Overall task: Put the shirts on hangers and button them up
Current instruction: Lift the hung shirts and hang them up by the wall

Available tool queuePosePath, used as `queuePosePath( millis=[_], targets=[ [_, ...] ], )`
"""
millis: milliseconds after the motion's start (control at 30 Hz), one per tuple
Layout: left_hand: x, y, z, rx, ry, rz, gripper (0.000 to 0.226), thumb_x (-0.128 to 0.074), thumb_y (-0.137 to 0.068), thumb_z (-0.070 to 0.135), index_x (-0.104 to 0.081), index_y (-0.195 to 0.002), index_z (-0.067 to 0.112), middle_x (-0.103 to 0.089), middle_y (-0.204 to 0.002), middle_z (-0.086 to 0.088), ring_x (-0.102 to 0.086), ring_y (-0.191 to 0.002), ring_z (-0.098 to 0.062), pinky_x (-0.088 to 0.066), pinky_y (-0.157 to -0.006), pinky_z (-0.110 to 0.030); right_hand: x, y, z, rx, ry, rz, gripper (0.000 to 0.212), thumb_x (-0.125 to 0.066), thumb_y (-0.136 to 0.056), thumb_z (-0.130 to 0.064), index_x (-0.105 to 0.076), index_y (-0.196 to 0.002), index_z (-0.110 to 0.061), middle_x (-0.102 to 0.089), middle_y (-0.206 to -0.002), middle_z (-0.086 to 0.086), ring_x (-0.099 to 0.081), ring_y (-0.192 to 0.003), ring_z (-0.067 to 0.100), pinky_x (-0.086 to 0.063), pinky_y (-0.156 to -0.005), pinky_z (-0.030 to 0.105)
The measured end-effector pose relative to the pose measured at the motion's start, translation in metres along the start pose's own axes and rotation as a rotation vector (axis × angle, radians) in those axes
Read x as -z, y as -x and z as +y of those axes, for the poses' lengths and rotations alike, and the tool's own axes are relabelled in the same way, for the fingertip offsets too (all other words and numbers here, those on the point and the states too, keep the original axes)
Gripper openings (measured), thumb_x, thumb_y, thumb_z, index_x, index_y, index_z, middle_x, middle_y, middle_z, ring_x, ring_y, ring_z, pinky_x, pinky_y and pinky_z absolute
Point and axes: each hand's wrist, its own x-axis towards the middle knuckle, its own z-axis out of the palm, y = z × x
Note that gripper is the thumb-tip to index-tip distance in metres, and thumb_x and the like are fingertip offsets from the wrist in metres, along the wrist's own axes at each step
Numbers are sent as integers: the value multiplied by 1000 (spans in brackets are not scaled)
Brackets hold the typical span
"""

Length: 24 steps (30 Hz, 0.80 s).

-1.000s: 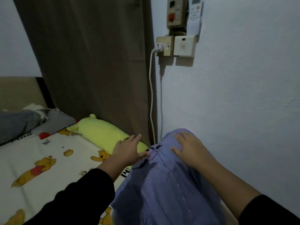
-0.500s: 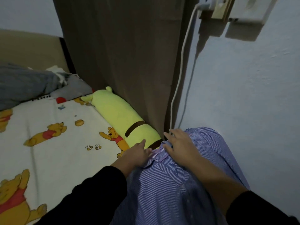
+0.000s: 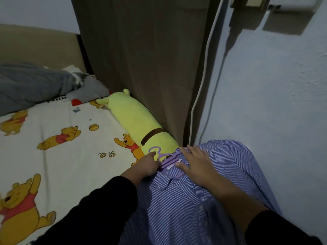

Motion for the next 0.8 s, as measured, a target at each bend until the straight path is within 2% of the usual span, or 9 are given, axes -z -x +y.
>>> queuePosePath(
  millis=[133,200,300,400,467,567,633,733,800],
  targets=[
    [17,16,8,-83,134,121,55,-52,-97,22,-31,-147,14,-55,-133,-14,-57,-109,-25,-40,-81,-25,19,2,-12,12,-44,50,79,-27,-85,-72,-12,-150,-30,-18,-157,0,-12,-144,20,-9,-118,44],
    [26,29,15,-160,219,202,52,-52,-97,19,-33,-146,18,-58,-126,-9,-56,-96,-17,-39,-77,-24,35,5,-18,32,-66,109,78,-40,-88,-65,-9,-150,-30,-16,-157,-2,-11,-144,17,-8,-118,42],
    [37,50,27,-325,275,298,51,-52,-97,15,-35,-145,19,-52,-136,-3,-50,-101,-7,-37,-83,-20,65,12,-27,76,-91,203,88,-57,-84,-57,-6,-151,-29,-16,-157,-4,-11,-144,15,-6,-117,35],
    [47,69,40,-436,298,352,50,-53,-96,13,-38,-144,19,-50,-138,-6,-51,-119,-15,-37,-94,-21,92,24,-34,89,-88,248,103,-65,-78,-56,2,-151,-27,-16,-157,-3,-11,-144,15,-6,-117,32],
    [54,77,49,-505,291,380,50,-54,-95,14,-39,-143,21,-52,-134,-7,-52,-120,-17,-40,-98,-24,108,34,-36,91,-58,285,107,-66,-78,-55,6,-151,-24,-17,-157,-1,-12,-144,16,-7,-116,31],
    [66,89,65,-668,260,416,50,-57,-93,15,-43,-139,24,-54,-133,-1,-54,-116,-10,-44,-102,-29,126,50,-36,135,1,403,102,-63,-79,-56,-1,-151,-19,-23,-155,2,-16,-143,18,-3,-116,30],
    [73,97,80,-796,225,434,49,-59,-90,12,-47,-136,23,-54,-132,2,-52,-113,-5,-42,-101,-23,135,59,-32,161,52,513,97,-65,-80,-50,-10,-151,-13,-33,-150,7,-26,-140,21,-1,-116,30],
    [79,108,104,-953,164,479,48,-60,-87,10,-53,-132,21,-56,-124,3,-50,-104,-2,-39,-94,-14,150,74,-20,168,153,702,93,-76,-74,-39,-26,-146,-6,-57,-124,11,-51,-115,26,-25,-112,37],
    [82,117,121,-1005,166,476,48,-61,-85,15,-54,-132,23,-57,-115,6,-53,-97,-5,-40,-88,-11,162,89,-15,166,184,759,92,-80,-69,-34,-31,-141,-4,-63,-104,11,-57,-94,27,-47,-92,40]
  ],
)
